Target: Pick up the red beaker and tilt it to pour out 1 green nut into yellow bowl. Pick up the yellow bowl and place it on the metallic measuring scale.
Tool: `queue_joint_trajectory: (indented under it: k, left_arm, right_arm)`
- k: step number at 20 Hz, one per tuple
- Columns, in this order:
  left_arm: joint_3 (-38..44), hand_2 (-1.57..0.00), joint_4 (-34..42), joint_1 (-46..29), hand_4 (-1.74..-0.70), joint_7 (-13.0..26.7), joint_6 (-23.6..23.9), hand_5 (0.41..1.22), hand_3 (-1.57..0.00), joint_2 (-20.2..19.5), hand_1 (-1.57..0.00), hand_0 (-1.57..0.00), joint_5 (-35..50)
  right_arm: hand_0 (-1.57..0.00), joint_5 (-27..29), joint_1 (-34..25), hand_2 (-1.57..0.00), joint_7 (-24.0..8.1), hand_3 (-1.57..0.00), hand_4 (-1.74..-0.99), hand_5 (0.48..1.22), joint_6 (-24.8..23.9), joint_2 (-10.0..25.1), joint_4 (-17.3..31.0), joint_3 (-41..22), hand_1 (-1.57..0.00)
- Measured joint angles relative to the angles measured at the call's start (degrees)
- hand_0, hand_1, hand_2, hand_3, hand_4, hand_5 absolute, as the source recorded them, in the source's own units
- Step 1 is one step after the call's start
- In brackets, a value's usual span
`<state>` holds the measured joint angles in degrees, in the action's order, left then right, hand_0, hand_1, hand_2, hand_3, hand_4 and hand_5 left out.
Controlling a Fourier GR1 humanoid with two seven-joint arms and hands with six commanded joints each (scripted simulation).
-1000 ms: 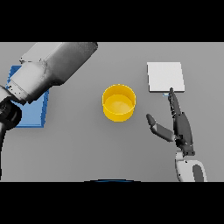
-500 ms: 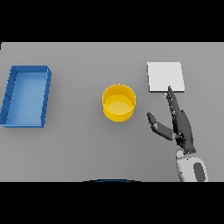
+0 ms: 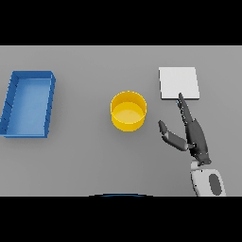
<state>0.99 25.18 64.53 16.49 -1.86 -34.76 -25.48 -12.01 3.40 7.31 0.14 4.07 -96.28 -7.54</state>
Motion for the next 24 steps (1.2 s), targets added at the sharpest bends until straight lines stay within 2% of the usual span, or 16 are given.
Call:
queue_joint_trajectory:
  k: [6,8,10,12,13,14,15,16,18,19,21,24]
  left_arm:
    - [2.2,-1.57,19.0,-20.5,-1.74,3.4,4.7,1.221,-1.57,3.2,-1.57,-1.57,7.8]
    - [2.2,-1.57,25.6,-25.6,-1.74,6.8,5.3,1.151,-1.57,4.1,-1.57,-1.57,9.2]
    - [2.2,-1.57,29.0,-28.9,-1.74,8.4,6.3,1.050,-1.57,5.0,-1.57,-1.57,9.9]
    - [2.0,-1.57,32.2,-31.9,-1.74,10.6,7.3,0.925,-1.57,5.8,-1.57,-1.57,10.1]
    - [2.1,-1.57,33.3,-32.6,-1.66,11.6,7.4,0.868,-1.57,5.9,-1.57,-1.57,10.4]
    - [2.2,-1.53,34.0,-32.7,-1.52,13.1,6.9,0.818,-1.53,6.0,-1.57,-1.57,10.8]
    - [2.1,-1.28,35.6,-33.7,-1.37,13.7,5.8,0.774,-1.32,5.6,-1.34,-1.47,11.1]
    - [1.5,-1.02,37.9,-34.6,-1.23,12.0,2.7,0.737,-1.05,4.8,-1.07,-1.17,12.2]
    - [2.1,-0.65,40.9,-36.2,-1.05,11.9,-2.6,0.683,-0.67,4.3,-0.69,-0.75,16.4]
    - [3.1,-0.52,41.5,-37.0,-0.98,12.0,-4.5,0.664,-0.54,3.9,-0.55,-0.60,18.6]
    - [1.2,-0.33,42.1,-37.6,-0.88,13.3,-7.1,0.644,-0.34,3.0,-0.35,-0.38,17.6]
    - [-0.8,-0.17,40.8,-37.0,-0.81,14.7,-8.4,0.627,-0.18,2.0,-0.18,-0.20,15.1]
  right_arm:
    - [0.00,-0.5,1.5,0.00,1.8,0.00,-1.166,0.676,-0.2,-0.1,-0.3,-0.5,0.00]
    - [0.00,-0.9,1.1,0.00,1.4,0.00,-1.174,0.676,-0.4,0.2,-0.4,-0.3,0.00]
    - [0.00,-0.2,0.3,0.00,1.1,0.00,-1.167,0.675,-0.1,0.1,0.6,0.0,0.00]
    - [0.00,-0.4,1.1,0.00,1.5,0.00,-1.157,0.671,-0.3,-0.4,-0.4,-0.5,0.00]
    - [0.00,0.0,1.0,0.00,1.2,0.00,-1.155,0.669,-0.2,-0.2,-0.3,-0.1,0.00]
    - [0.00,0.1,0.8,0.00,0.4,0.00,-1.155,0.670,-0.3,-0.4,-0.3,-0.1,0.00]
    - [0.00,0.3,1.1,0.00,1.0,0.00,-1.153,0.670,0.1,-0.3,-0.5,-0.3,0.00]
    - [0.00,0.4,0.9,0.00,0.1,0.00,-1.151,0.670,0.1,0.0,-0.5,0.1,0.00]
    - [0.00,-0.2,0.9,0.00,1.1,0.00,-1.150,0.671,-0.2,-0.2,0.6,-0.1,0.00]
    - [0.00,0.0,1.7,0.00,2.3,0.00,-1.153,0.670,0.0,-0.2,0.0,-0.3,0.00]
    - [0.00,0.7,1.1,0.00,1.4,0.00,-1.155,0.669,0.0,0.1,-0.6,0.3,0.00]
    - [0.00,-0.8,0.4,0.00,0.7,0.00,-1.157,0.665,-0.5,0.3,0.3,-0.1,0.00]
